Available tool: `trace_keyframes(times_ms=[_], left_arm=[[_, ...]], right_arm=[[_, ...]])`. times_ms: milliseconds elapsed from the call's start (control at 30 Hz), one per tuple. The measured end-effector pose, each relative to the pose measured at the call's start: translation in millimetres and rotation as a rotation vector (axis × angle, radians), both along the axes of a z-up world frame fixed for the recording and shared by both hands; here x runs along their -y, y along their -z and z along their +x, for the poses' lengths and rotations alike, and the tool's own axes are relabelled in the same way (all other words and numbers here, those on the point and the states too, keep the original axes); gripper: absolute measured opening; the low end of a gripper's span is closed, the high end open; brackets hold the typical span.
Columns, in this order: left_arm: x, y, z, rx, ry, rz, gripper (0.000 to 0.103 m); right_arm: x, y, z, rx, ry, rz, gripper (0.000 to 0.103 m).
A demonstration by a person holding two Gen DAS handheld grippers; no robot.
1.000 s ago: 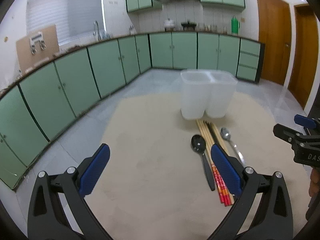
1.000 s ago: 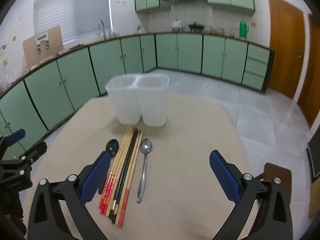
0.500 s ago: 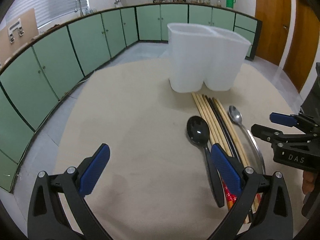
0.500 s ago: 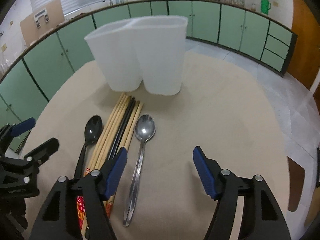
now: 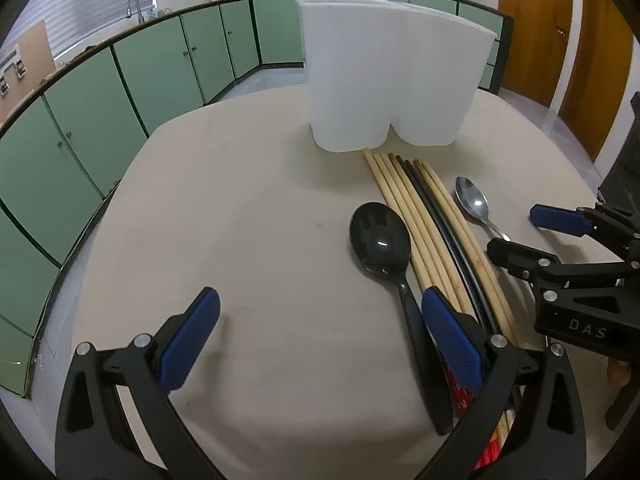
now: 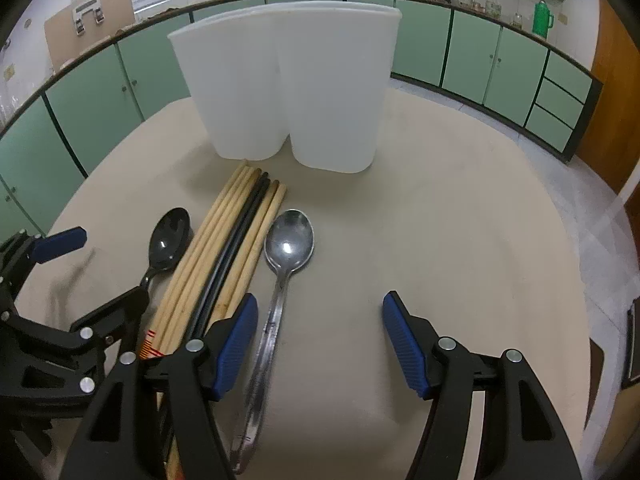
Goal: Organize utensils
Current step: 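Move the right tool to the silver spoon while the left tool approaches the black spoon, then close the right tool on the silver spoon while the left tool closes on the black spoon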
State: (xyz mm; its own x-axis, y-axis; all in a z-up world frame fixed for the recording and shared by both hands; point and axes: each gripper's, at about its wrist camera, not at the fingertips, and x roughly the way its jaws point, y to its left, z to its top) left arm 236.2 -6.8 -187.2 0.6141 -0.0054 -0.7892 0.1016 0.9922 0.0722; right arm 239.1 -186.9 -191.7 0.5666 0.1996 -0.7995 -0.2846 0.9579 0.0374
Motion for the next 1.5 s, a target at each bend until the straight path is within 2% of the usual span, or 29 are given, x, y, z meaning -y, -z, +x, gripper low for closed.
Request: trace_keyframes(times_ms=[333,467,567,700,900,1133,1333,1400,1433,1500], left_arm=[[-9.2,8.7,8.3,-0.038,-0.023,-0.003,0.099],[-10.6,6.1,11.3,-0.039,-0.024,-0.009,0.098],[-1.0,4.0,19.6,-0.034,-0.008,0.016,0.098],[9.5,-0.3,30.6,-0.027,-0.001,0.033,0.098],[13.9,1.0,46.2,-0.035,-0.007,0.033,0.098],[8.4,5.9,49.9,-0.052,-0.009,-0.017,0.097],[8.0,3.1,56.4,-0.06,0.014,-0.051,0.08],[11.8,2.1,56.1,-0.06,0.027,-0.057,0.069],[14.3,1.1,55.9,-0.059,0.034,-0.061,0.066],[19.6,-0.8,54.2,-0.059,0.046,-0.065,0.052]], right_arm=[[13.0,-0.7,6.5,0.028,0.056,-0.051,0.063],[13.2,-2.5,13.3,0.017,0.043,-0.02,0.063],[9.4,-3.7,21.2,0.006,0.028,0.014,0.063],[-0.6,-5.1,31.6,0.007,0.006,0.008,0.063],[-9.6,-3.3,42.8,0.007,-0.006,-0.002,0.056],[-11.7,-4.4,48.5,0.002,-0.038,0.001,0.037],[-4.3,-6.5,56.7,-0.012,-0.035,0.011,0.034],[-0.6,-6.8,57.4,-0.016,-0.038,0.018,0.028],[0.4,-7.5,59.3,-0.02,-0.036,0.023,0.028],[0.7,-7.6,60.4,-0.026,-0.035,0.031,0.028]])
